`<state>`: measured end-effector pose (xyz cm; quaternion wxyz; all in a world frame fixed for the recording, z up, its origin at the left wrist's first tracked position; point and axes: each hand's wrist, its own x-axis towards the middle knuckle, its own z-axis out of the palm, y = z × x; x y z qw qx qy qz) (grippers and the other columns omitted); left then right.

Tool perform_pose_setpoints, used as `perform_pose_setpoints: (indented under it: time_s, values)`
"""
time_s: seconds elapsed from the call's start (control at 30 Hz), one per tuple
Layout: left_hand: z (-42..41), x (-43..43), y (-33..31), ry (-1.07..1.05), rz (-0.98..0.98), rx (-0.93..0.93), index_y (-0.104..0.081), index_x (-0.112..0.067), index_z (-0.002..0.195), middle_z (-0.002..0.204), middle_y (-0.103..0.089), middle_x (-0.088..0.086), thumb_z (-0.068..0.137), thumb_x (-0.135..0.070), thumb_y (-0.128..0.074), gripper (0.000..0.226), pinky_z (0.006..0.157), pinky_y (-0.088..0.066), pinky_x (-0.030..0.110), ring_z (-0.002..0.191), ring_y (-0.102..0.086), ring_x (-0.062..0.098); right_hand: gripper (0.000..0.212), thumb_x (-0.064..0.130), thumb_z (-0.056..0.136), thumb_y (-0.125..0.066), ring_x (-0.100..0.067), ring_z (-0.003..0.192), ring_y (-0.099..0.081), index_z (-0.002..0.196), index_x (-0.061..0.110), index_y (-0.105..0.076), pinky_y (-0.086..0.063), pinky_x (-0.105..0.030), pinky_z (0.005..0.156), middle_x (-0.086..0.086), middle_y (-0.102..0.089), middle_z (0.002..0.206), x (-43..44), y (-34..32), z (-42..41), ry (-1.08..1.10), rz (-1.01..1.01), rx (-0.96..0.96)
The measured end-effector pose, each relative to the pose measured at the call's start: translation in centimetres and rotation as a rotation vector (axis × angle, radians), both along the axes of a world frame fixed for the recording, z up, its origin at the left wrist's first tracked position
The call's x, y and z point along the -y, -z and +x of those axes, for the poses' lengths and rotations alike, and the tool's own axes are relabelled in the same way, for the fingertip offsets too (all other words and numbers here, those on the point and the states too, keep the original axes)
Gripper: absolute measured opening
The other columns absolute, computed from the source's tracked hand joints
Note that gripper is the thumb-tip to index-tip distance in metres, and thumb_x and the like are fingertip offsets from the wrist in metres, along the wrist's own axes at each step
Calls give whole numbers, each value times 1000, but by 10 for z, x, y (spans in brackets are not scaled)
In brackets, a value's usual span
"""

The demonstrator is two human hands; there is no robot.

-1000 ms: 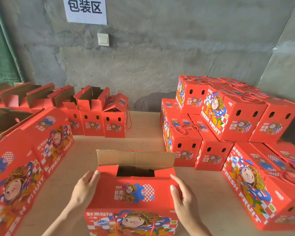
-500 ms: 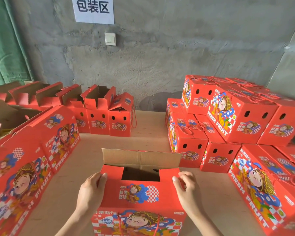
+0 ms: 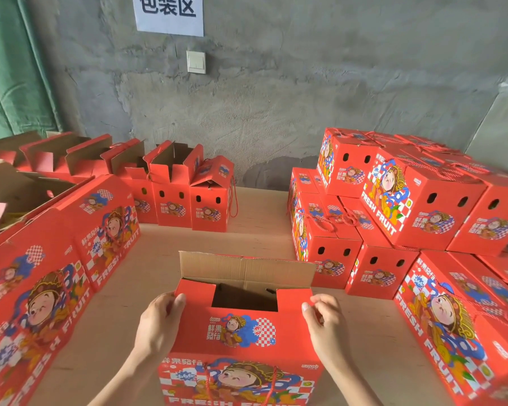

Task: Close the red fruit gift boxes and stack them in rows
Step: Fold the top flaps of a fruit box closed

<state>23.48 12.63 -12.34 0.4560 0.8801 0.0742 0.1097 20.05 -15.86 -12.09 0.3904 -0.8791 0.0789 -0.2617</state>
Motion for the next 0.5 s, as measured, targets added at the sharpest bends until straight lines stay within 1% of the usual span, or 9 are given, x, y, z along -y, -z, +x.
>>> perform_pose_setpoints:
  time_s: [0.07, 0.13, 0.23, 0.3, 0.33, 0.4, 0.43, 0.47, 0.5]
  values:
    - [0, -1, -2, -1, -67, -17, -61, -8, 77, 77, -63, 5, 99, -22, -39, 35, 63, -42, 32, 72, -57, 24, 15, 1, 85, -65, -18, 81, -53, 76, -12, -65, -32, -16, 68, -12, -58, 92, 0, 0, 1, -4, -4, 1]
    - [1, -2, -3, 1, -120, -30, -61, -16, 75, 79, -64, 3, 99, -18, -40, 33, 63, -43, 32, 72, -58, 22, 18, 1, 84, -66, -17, 81, -52, 69, -8, -63, -31, -15, 67, -11, -58, 93, 0, 0, 1, -5, 0, -5]
    - [4, -3, -1, -6, -246, -80, -60, -14, 93, 88, -64, 8, 98, -18, -46, 16, 68, -51, 37, 78, -62, 26, 26, 1, 82, -68, -14, 81, -52, 60, 6, -54, -31, -17, 68, -10, -57, 95, 0, 1, 1, -17, 16, -10]
    - [4, -3, -1, -18, -354, -102, -54, -13, 105, 99, -62, 8, 97, -15, -48, 10, 65, -52, 35, 82, -62, 27, 24, 1, 81, -69, -13, 83, -52, 62, 7, -55, -34, -20, 72, -9, -57, 97, 0, 3, 1, -24, 36, -18]
    - [4, -3, -2, -18, -413, -116, -50, -14, 110, 103, -60, 7, 97, -14, -48, 13, 62, -52, 33, 84, -62, 26, 20, 1, 81, -69, -13, 84, -53, 66, 6, -57, -36, -22, 74, -9, -57, 98, 0, 3, 0, -24, 46, -21]
    - [5, -2, -5, 8, -477, -181, -47, -20, 116, 106, -60, 4, 98, -13, -46, 19, 59, -51, 30, 85, -64, 25, 14, 1, 80, -69, -19, 83, -55, 85, 7, -56, -43, -26, 76, -9, -57, 101, 0, 5, -1, -16, 78, -32]
    - [5, -2, -8, 28, -474, -231, -47, -22, 117, 103, -63, 5, 99, -13, -45, 20, 59, -52, 31, 83, -66, 26, 22, 2, 81, -68, -21, 85, -57, 98, 8, -55, -46, -30, 80, -10, -56, 108, 1, 5, -1, -13, 112, -56]
    - [7, -3, -11, 46, -457, -282, -48, -23, 117, 100, -65, 8, 99, -14, -43, 21, 61, -53, 33, 81, -67, 27, 34, 3, 83, -66, -23, 95, -58, 113, 8, -51, -48, -34, 87, -10, -54, 120, 1, 4, 0, -21, 152, -98]
    - [10, -3, -13, 56, -433, -324, -49, -23, 116, 97, -67, 11, 100, -13, -42, 20, 64, -55, 36, 80, -68, 29, 48, 3, 85, -63, -24, 112, -54, 129, 8, -43, -44, -37, 99, -7, -47, 133, 1, 3, 1, -49, 188, -147]
